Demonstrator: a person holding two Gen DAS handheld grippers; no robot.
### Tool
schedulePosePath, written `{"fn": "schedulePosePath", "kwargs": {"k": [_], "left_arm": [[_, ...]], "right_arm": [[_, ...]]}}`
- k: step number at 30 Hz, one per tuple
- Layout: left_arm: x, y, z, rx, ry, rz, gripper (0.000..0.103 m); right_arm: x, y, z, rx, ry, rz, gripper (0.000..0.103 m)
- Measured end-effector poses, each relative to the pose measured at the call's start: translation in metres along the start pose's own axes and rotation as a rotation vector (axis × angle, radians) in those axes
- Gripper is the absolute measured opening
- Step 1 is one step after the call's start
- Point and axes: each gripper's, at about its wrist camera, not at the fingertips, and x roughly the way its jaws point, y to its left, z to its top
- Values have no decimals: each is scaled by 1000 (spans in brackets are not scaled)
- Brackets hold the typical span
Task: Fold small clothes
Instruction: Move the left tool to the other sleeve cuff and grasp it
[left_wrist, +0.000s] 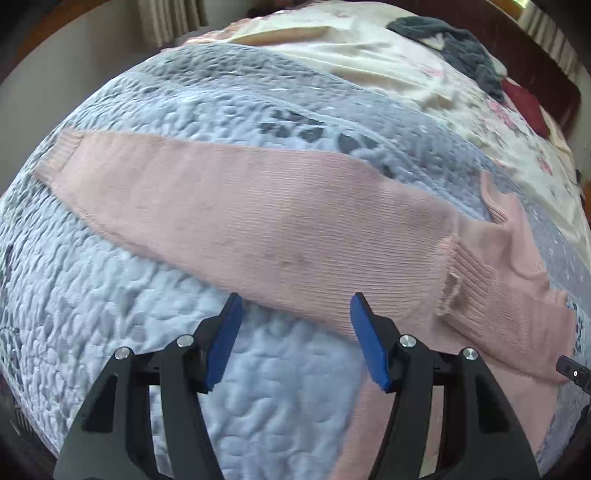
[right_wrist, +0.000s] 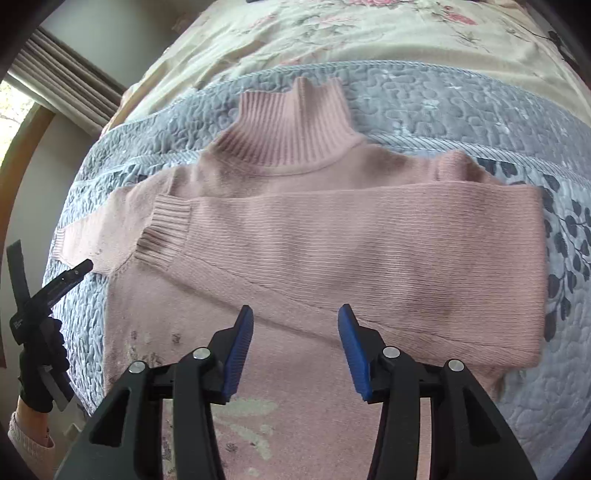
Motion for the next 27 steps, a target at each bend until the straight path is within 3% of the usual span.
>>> {"fn": "schedulePosePath", "kwargs": {"k": [7, 13, 19, 27], "left_arm": [[0, 138, 38, -223, -39, 94, 63], [21, 214, 71, -435, -74, 14, 63], [41, 251, 90, -549, -99, -73, 63], [53, 257, 121, -507, -102, -69, 64]], "right_arm": [[26, 35, 4, -37, 21, 11, 48], [41, 51, 9, -61, 21, 0, 48], [52, 57, 8, -83, 19, -22, 48], [64, 55, 0, -80, 32, -53, 48]]}}
